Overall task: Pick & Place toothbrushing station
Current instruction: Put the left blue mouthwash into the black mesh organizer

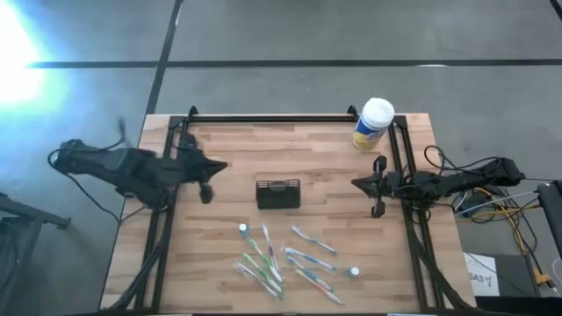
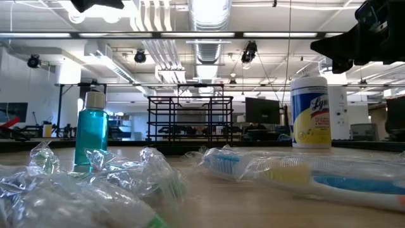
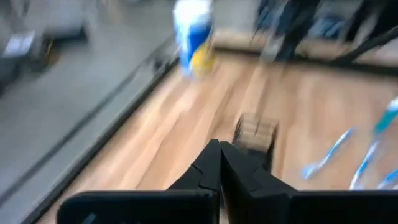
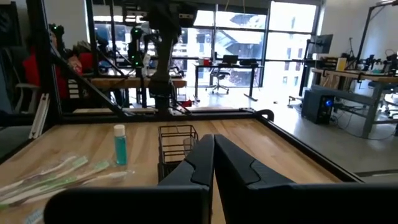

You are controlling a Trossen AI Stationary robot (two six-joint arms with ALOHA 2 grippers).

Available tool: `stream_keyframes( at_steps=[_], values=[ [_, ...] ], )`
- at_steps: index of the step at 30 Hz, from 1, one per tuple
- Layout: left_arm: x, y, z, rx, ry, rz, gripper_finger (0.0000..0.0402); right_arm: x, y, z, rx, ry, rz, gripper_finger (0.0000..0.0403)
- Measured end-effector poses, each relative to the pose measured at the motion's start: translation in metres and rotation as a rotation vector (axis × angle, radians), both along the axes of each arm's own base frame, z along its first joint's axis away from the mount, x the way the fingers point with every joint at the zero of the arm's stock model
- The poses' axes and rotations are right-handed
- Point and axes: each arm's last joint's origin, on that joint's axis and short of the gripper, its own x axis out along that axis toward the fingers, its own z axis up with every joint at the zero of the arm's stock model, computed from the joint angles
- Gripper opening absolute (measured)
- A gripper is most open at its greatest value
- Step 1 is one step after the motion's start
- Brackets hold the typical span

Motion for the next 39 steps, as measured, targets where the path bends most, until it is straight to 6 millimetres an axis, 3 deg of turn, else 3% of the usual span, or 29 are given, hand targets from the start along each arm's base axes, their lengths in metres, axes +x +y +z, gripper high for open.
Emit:
stream_keyframes(
  at_steps=[5, 9, 18, 24, 39],
  values=[
    [0.024, -0.008, -0.001, -0.096, 0.249, 0.139, 0.0038, 0.0, 0.0, -0.001, 0.03, 0.01, 0.017, 0.0008],
    [0.046, -0.02, -0.009, -0.157, 0.377, 0.131, 0.0075, 0.0, 0.001, -0.003, 0.07, 0.02, 0.021, 0.0008],
    [0.091, -0.045, -0.036, -0.285, 0.551, 0.072, 0.0175, 0.0, 0.001, -0.003, 0.074, 0.015, 0.023, 0.0008],
    [0.106, -0.053, -0.056, -0.373, 0.656, 0.065, 0.0223, 0.0, 0.0, -0.002, 0.039, 0.013, 0.017, 0.0008],
    [0.122, -0.062, -0.085, -0.511, 0.752, 0.146, 0.0239, 0.0, 0.0, 0.0, 0.04, -0.002, 0.017, 0.0008]
  ],
)
